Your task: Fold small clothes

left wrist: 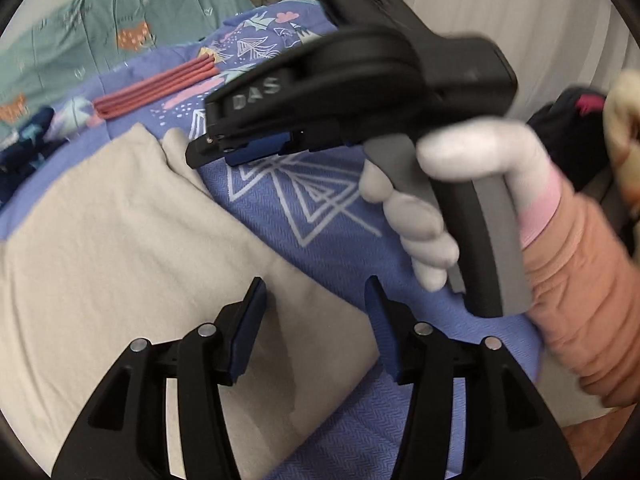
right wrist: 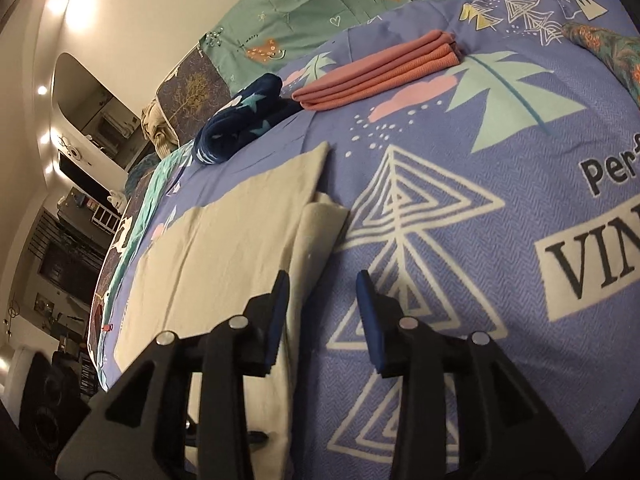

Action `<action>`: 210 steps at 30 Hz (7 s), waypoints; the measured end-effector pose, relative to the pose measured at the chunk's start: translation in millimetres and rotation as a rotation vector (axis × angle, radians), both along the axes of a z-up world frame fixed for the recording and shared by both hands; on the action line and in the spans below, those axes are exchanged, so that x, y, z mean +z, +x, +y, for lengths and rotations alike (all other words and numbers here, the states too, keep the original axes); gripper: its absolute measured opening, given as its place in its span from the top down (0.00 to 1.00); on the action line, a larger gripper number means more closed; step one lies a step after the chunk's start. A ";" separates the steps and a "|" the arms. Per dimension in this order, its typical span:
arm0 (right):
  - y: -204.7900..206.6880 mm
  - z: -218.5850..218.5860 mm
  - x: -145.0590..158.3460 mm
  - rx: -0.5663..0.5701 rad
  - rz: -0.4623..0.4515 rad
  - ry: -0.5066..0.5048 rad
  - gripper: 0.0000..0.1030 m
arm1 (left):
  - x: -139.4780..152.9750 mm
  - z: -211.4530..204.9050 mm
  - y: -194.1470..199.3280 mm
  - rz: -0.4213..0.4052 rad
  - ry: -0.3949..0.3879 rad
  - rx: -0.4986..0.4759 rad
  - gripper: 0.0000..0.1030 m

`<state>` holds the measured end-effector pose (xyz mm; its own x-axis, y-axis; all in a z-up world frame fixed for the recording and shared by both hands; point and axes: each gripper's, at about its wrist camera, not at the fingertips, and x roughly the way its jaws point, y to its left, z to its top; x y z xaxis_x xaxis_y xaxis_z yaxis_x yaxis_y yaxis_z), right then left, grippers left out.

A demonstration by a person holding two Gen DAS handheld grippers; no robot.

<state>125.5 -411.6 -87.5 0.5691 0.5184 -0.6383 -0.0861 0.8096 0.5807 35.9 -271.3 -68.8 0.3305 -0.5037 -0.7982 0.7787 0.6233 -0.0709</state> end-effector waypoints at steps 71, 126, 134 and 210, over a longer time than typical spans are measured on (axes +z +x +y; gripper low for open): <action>-40.5 44.4 4.5 0.119 -0.057 -0.328 0.89 | 23.8 147.2 -51.4 0.227 -0.363 0.090 0.60; 55.8 541.1 59.4 0.648 -0.215 -0.745 0.63 | -11.3 445.6 -8.7 0.201 -0.525 0.631 0.50; 81.9 539.9 26.7 0.558 -0.125 -0.809 0.91 | 2.7 436.8 -8.5 0.150 -0.575 0.542 0.78; -146.9 134.1 30.3 -0.271 -0.052 -0.395 0.84 | -17.6 406.1 -22.9 0.093 -0.258 0.565 0.66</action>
